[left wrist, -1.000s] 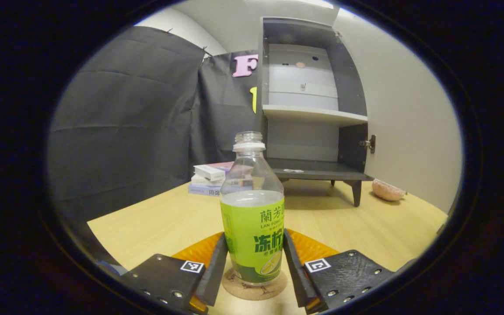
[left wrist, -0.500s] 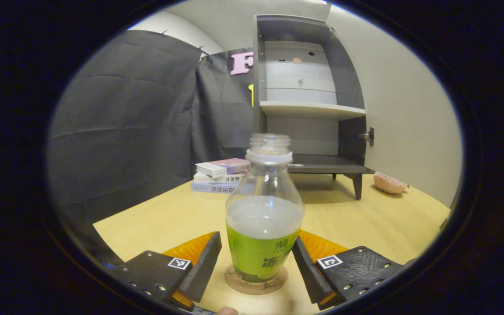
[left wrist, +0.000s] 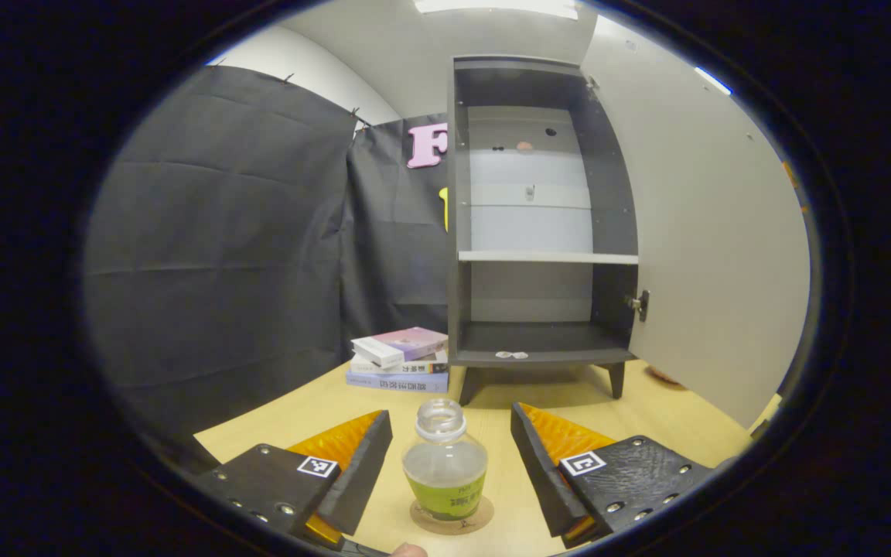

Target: Open the cabinet door with the right hand, grasp the bottle in the cabinet with the left hand and place it on the coaster, then close the cabinet door with the right hand.

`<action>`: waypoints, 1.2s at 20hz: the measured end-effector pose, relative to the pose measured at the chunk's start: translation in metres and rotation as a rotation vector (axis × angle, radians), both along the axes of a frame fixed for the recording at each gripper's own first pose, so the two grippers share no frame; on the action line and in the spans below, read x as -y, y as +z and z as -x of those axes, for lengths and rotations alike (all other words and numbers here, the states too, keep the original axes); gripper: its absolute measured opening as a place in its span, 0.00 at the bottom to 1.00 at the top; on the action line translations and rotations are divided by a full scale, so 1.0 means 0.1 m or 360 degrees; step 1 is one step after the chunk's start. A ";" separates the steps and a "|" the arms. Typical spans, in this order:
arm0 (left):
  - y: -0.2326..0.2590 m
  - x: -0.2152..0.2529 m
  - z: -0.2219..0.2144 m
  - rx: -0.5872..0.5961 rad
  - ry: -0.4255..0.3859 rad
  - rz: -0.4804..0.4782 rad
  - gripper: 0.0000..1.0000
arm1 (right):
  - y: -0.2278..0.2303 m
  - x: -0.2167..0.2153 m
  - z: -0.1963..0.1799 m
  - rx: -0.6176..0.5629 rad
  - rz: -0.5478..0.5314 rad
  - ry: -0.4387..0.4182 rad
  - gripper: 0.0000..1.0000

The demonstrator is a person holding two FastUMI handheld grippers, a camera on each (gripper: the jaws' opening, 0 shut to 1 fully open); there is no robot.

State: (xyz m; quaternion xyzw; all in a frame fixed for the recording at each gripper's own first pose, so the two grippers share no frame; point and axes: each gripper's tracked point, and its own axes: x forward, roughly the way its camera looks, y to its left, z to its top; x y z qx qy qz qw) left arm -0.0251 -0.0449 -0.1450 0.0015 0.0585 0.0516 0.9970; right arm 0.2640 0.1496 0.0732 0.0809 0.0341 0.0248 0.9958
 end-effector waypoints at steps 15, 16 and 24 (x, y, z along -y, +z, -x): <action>1.23 -1.06 -0.12 0.0187 -0.0003 0.0080 0.88 | 0.67 -0.35 0.16 0.0139 0.0037 -0.0202 0.94; 1.24 -1.15 -0.15 0.0187 -0.0007 0.0052 0.88 | 0.67 -0.38 0.18 0.0139 0.0067 -0.0219 0.94; 1.27 -1.51 -0.27 0.0211 -0.0078 0.0057 0.88 | 0.69 -0.92 0.23 0.0135 0.0138 -0.0179 0.93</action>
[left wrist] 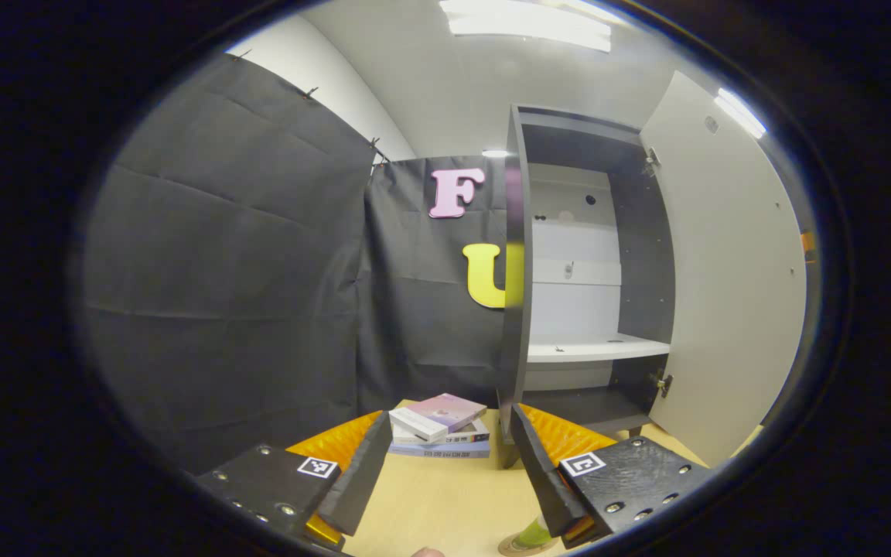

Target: Open the cabinet door with the right hand, grasp the bottle in the cabinet with the left hand and place it on the coaster, then close the cabinet door with the right hand.

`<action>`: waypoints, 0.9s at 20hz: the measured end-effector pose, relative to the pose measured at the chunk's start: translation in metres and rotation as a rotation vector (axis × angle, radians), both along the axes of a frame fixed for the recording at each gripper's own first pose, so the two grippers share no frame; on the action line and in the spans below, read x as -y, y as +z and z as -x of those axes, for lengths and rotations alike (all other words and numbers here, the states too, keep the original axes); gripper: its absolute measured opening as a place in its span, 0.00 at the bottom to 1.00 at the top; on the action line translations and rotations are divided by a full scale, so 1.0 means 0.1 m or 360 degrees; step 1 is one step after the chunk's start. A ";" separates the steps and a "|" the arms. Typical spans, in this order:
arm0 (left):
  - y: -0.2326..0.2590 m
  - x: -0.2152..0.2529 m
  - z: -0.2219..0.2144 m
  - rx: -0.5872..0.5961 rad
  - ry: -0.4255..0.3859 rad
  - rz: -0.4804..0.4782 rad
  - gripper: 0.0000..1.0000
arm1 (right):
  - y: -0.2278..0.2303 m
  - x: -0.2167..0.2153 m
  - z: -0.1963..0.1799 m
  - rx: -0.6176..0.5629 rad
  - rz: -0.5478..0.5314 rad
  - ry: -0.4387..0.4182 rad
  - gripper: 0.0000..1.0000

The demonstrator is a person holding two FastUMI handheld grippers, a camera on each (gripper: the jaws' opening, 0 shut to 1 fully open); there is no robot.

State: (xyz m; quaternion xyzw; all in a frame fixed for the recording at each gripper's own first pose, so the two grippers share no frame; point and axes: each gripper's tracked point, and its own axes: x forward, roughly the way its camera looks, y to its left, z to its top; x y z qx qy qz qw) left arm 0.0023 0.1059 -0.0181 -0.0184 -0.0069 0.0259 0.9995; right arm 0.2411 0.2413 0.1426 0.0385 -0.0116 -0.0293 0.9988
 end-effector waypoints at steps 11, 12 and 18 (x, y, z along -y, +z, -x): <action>-0.12 -0.73 0.13 -0.0024 0.0022 -0.0048 0.88 | 0.01 -0.98 0.01 0.0025 -0.0045 0.0148 0.94; -0.12 -0.80 0.13 -0.0028 0.0030 -0.0054 0.88 | 0.01 -1.05 -0.01 0.0029 -0.0051 0.0150 0.93; -0.20 -1.14 0.21 -0.0043 0.0057 -0.0079 0.88 | -0.03 -1.43 -0.21 0.0022 -0.0097 0.0201 0.94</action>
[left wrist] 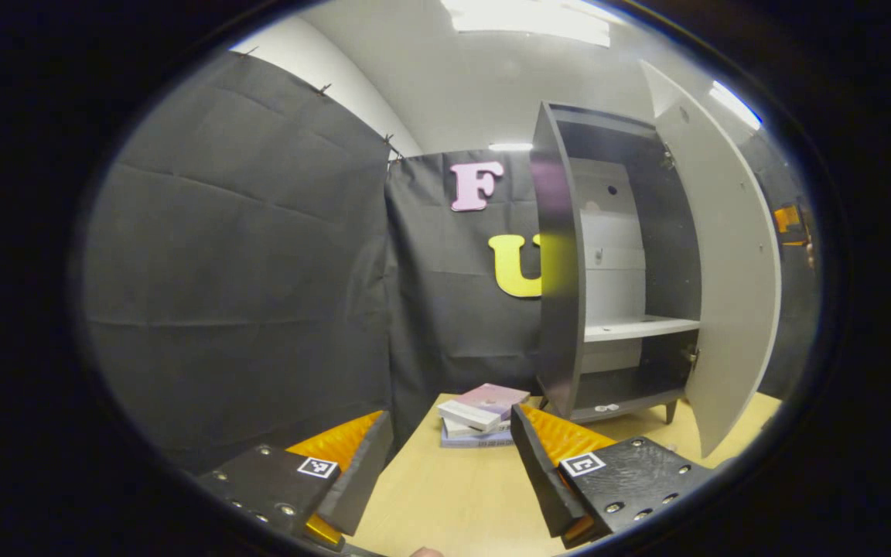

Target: Open the cabinet door with the right hand, grasp the bottle in the cabinet with the left hand and place it on the coaster, then close the cabinet door with the right hand.

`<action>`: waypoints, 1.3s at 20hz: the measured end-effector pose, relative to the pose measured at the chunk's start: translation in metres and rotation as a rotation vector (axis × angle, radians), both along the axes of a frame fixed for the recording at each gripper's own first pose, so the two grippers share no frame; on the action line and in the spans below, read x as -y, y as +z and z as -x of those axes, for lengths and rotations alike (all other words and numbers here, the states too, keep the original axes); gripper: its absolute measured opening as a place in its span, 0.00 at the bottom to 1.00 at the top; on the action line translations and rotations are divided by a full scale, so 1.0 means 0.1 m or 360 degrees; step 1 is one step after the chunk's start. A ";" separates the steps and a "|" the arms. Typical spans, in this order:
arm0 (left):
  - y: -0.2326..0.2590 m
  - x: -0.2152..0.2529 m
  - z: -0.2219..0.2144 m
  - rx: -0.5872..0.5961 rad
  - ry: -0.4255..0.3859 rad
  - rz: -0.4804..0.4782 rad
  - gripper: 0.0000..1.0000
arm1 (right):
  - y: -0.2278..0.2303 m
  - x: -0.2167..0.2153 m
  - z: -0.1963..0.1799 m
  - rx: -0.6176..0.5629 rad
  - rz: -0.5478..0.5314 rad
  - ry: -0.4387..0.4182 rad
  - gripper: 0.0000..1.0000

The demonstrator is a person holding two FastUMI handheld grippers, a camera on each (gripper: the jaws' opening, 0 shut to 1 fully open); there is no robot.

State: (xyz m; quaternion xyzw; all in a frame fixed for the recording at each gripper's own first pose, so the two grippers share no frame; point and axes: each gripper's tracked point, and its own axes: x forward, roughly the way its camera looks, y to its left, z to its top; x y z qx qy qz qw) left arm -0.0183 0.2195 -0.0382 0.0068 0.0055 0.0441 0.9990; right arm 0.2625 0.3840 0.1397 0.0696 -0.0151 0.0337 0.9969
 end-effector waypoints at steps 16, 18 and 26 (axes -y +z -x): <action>0.09 -0.26 0.01 0.0004 -0.0033 -0.0067 0.88 | -0.13 -0.70 -0.28 -0.0041 0.0071 0.0136 0.95; 0.17 -0.13 -0.07 0.0012 -0.0072 -0.0055 0.88 | -0.13 -0.65 -0.20 -0.0033 0.0105 0.0126 0.95; 0.41 0.73 -0.31 0.0036 -0.0192 0.0005 0.88 | -0.30 -0.11 -0.02 0.0002 0.0243 0.0106 0.95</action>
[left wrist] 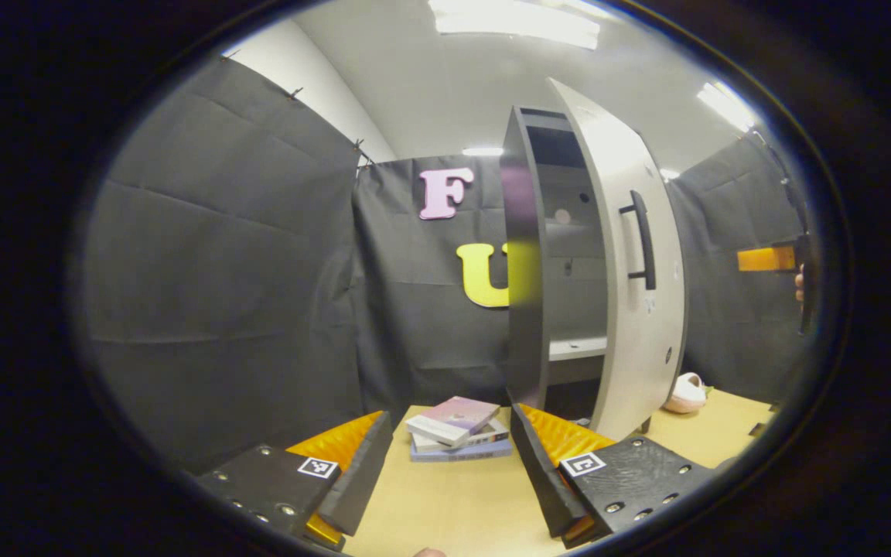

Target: Open the cabinet door with the right hand, grasp the bottle in the cabinet with the left hand and place it on the coaster, then close the cabinet door with the right hand.

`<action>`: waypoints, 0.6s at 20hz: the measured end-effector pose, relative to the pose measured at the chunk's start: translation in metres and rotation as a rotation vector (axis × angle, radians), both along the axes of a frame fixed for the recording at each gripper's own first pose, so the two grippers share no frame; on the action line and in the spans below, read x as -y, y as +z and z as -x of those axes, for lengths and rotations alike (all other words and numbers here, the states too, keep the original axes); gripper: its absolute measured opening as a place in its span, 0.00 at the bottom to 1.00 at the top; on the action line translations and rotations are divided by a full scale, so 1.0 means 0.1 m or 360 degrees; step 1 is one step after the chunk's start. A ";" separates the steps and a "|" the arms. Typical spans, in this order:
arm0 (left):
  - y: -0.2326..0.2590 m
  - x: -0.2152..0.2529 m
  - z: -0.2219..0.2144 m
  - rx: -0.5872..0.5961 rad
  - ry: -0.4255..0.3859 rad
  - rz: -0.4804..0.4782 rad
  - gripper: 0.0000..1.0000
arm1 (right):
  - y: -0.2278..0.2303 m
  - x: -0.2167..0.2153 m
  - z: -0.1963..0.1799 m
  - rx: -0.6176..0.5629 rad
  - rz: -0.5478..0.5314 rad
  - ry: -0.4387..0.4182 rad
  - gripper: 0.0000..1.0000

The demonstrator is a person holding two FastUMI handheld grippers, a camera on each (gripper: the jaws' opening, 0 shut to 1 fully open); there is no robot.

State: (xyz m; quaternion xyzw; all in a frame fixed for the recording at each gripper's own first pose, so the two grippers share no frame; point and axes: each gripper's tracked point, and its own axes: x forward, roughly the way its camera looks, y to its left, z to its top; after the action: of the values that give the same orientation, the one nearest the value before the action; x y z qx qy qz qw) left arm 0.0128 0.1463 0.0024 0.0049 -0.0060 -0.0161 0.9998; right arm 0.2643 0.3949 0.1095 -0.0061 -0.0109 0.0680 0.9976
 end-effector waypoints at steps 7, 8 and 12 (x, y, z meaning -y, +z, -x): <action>0.30 0.65 0.02 0.0039 -0.0028 -0.0017 0.89 | -0.14 0.51 0.01 -0.0016 0.0006 0.0003 0.95; 0.32 0.73 0.02 0.0040 -0.0027 -0.0025 0.92 | -0.17 0.58 0.01 -0.0016 0.0002 0.0002 0.95; 0.42 1.06 0.03 0.0052 -0.0035 -0.0034 0.92 | -0.29 0.84 0.00 -0.0035 -0.0016 -0.0003 0.95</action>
State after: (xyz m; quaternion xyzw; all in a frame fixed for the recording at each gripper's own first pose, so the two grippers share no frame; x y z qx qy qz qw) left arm 0.0097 0.0407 0.0448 0.0158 -0.0223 -0.0271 0.9993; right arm 0.2639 0.3108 0.0804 -0.0002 -0.0002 0.0671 0.9977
